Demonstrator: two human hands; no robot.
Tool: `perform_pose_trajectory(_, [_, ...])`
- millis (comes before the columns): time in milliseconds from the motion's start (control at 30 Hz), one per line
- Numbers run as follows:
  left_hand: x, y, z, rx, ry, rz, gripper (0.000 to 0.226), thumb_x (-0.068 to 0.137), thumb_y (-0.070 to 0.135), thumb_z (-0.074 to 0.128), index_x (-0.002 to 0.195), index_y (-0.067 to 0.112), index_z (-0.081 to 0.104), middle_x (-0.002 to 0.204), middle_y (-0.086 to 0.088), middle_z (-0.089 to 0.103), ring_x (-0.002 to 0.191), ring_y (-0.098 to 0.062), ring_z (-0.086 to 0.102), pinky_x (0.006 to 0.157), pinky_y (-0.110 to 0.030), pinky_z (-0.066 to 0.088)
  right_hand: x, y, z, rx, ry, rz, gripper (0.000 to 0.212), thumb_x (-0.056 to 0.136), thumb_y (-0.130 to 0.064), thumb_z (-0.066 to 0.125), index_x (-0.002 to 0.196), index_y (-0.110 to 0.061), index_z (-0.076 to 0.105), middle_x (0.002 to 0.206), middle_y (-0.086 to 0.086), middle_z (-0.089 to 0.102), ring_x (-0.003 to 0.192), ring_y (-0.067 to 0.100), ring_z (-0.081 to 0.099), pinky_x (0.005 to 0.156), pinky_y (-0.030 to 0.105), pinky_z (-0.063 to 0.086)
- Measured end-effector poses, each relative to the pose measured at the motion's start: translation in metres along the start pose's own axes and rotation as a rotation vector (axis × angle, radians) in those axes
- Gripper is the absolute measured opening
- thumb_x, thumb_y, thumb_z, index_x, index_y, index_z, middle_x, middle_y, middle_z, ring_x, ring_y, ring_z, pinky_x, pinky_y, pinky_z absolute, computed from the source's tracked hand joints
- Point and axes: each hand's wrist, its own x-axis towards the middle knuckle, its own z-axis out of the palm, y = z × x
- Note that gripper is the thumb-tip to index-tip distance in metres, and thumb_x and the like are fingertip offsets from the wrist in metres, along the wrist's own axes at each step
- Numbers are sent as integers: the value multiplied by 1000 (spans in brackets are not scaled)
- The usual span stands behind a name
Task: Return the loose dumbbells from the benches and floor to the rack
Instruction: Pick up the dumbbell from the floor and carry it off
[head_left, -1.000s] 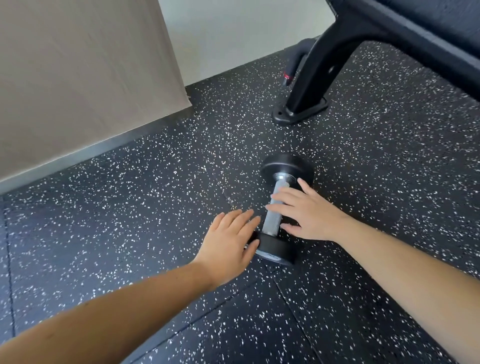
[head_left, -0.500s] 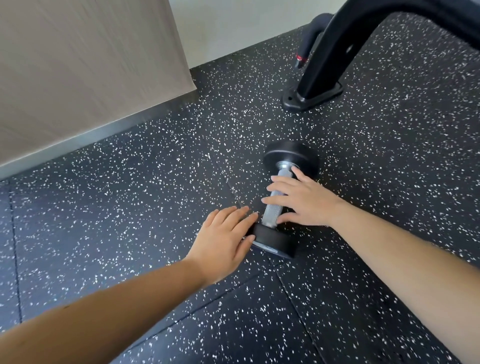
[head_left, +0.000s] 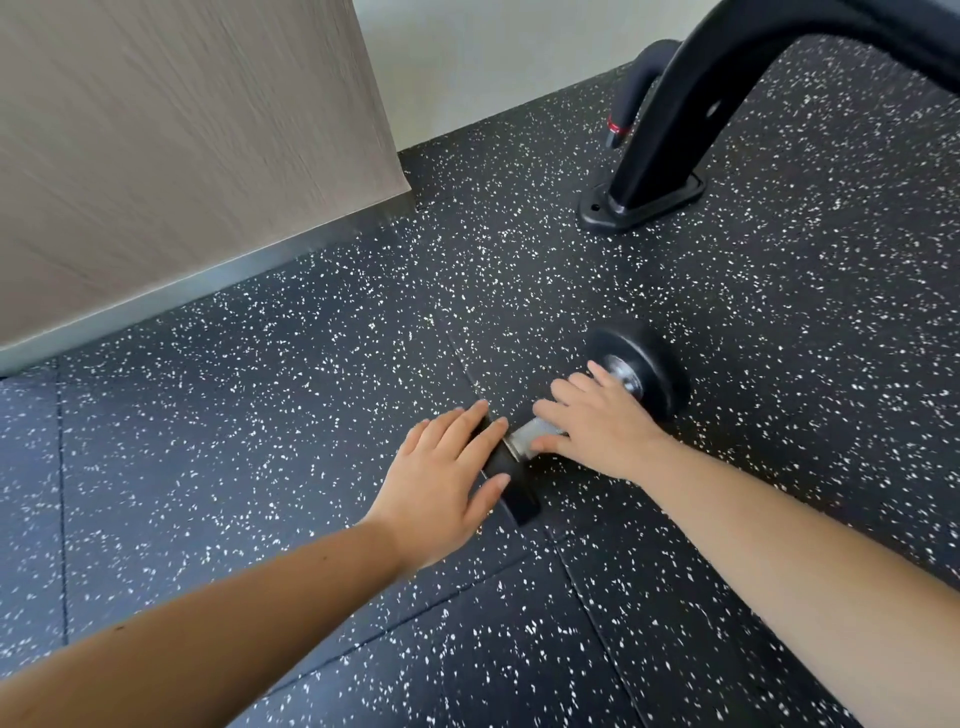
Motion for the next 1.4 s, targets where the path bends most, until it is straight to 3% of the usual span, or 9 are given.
perform_pose_trajectory(133, [1,4,-1,51,-4,38,55,88,41,49,136,16,37,144,-10,37,129,-30,37,107,-47,27,-20,-9,5,50,2,99,58,80,-69,30,103,-21,53,98,3,57,97,25,53,82,37,35])
perform_pose_trajectory(267, [0,14,-2,164,7,104,58,75,42,66,124,13,53,131,-13,53,116,-32,53,92,-52,43,-34,-18,8,112,-58,128,65,78,-73,31,112,-21,50,105,2,59,100,26,57,80,38,42])
perform_pose_trajectory(367, [0,17,0,196,-21,162,60,77,45,63,127,14,50,137,-13,47,123,-33,46,96,-52,39,-43,-25,10,227,-89,146,62,79,-71,37,110,-19,49,103,3,58,95,27,59,73,37,45])
perform_pose_trajectory(467, [-3,18,6,239,-98,218,67,85,53,48,139,17,31,150,-10,23,137,-31,21,109,-49,19,-49,-26,10,333,-146,97,54,80,-65,45,110,-20,47,104,3,58,95,28,58,74,37,43])
perform_pose_trajectory(633, [-9,17,13,220,-163,219,75,87,60,36,144,22,6,155,-3,-5,141,-23,-9,113,-42,-4,-56,-29,11,420,-161,60,43,84,-54,50,116,-26,43,104,2,58,94,27,58,69,31,35])
perform_pose_trajectory(767, [-5,14,14,199,-139,188,76,86,60,37,144,22,6,155,-1,-3,141,-19,-7,113,-38,-4,-54,-26,7,407,-189,42,45,85,-40,54,126,-32,37,107,4,57,97,26,57,71,30,33])
perform_pose_trajectory(900, [-1,9,13,180,-128,168,76,85,63,37,144,24,7,155,-1,0,141,-19,-2,113,-39,0,-52,-23,3,392,-195,49,49,85,-31,55,128,-36,33,107,4,57,96,27,57,76,33,41])
perform_pose_trajectory(1200, [5,2,13,114,-143,172,77,82,67,36,143,28,9,155,2,1,141,-16,-3,113,-38,0,-55,-25,5,353,-94,51,49,88,-41,51,133,-38,31,105,4,56,96,28,58,80,37,44])
perform_pose_trajectory(1400, [5,3,13,106,-111,143,75,84,63,38,143,27,10,155,1,3,141,-17,1,113,-39,3,-52,-23,3,363,-127,44,48,89,-40,50,133,-37,31,105,5,56,97,28,57,79,34,41])
